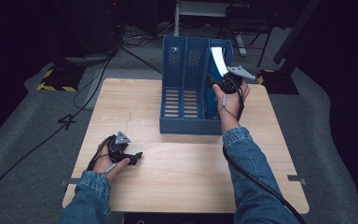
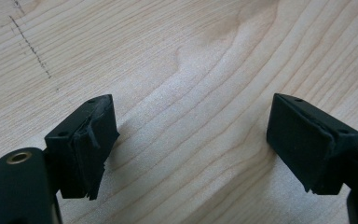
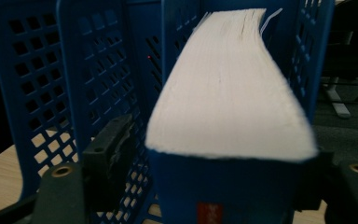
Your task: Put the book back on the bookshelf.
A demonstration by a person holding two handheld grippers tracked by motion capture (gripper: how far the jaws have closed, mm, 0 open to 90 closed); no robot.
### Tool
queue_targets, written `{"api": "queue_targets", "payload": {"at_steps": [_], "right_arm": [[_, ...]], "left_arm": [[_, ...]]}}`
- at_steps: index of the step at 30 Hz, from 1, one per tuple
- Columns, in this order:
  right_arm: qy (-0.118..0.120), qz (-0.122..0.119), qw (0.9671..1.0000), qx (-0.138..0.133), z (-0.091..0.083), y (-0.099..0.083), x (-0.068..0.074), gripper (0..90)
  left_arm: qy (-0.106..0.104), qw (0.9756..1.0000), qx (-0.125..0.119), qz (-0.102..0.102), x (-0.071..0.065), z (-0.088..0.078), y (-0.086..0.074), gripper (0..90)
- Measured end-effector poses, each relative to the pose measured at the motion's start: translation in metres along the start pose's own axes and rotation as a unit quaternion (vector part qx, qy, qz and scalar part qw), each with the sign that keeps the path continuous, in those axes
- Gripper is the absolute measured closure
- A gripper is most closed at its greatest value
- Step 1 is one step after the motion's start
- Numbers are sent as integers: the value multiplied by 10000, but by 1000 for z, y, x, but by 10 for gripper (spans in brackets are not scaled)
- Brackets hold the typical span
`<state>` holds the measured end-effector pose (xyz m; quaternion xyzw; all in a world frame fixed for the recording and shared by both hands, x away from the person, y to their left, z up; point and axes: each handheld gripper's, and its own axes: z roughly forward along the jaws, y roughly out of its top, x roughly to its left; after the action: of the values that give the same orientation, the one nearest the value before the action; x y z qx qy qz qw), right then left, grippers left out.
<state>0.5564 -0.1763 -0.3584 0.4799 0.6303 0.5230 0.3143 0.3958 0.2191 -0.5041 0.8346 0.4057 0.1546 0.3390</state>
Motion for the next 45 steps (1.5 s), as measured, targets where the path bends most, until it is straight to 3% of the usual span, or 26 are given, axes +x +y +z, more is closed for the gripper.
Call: {"api": "queue_targets", "payload": {"at_steps": [3,13,21,29,37,40,42,43,45], "right_arm": [[33,-10,10000,-2,-12,5,0,253],[522,-572,9967,256,-65,24,-4,213],[843,-712,9929,453,-110,23,-15,208],[855,-715,9906,793,-146,5,-38,194],[861,-763,9872,1107,-167,-19,-52,202],[927,-768,9834,1358,-171,-34,-57,207],[1072,-859,9773,1611,-172,-43,-59,210],[1201,-835,9759,1618,-172,-51,-61,211],[1272,-745,9761,1595,-173,-61,-64,213]], "left_arm": [[4,10000,-1,3,0,0,0,167],[-52,10000,-15,22,1,-5,-5,168],[-61,10000,-7,-10,1,-6,-6,167],[-43,10000,13,19,3,-3,-3,154],[-48,10000,9,23,4,-1,-1,152],[-32,10000,3,43,4,0,-1,152],[-41,10000,8,29,4,0,-1,152],[-35,10000,6,29,4,0,-1,152],[-35,10000,7,31,4,0,-1,152]]}}
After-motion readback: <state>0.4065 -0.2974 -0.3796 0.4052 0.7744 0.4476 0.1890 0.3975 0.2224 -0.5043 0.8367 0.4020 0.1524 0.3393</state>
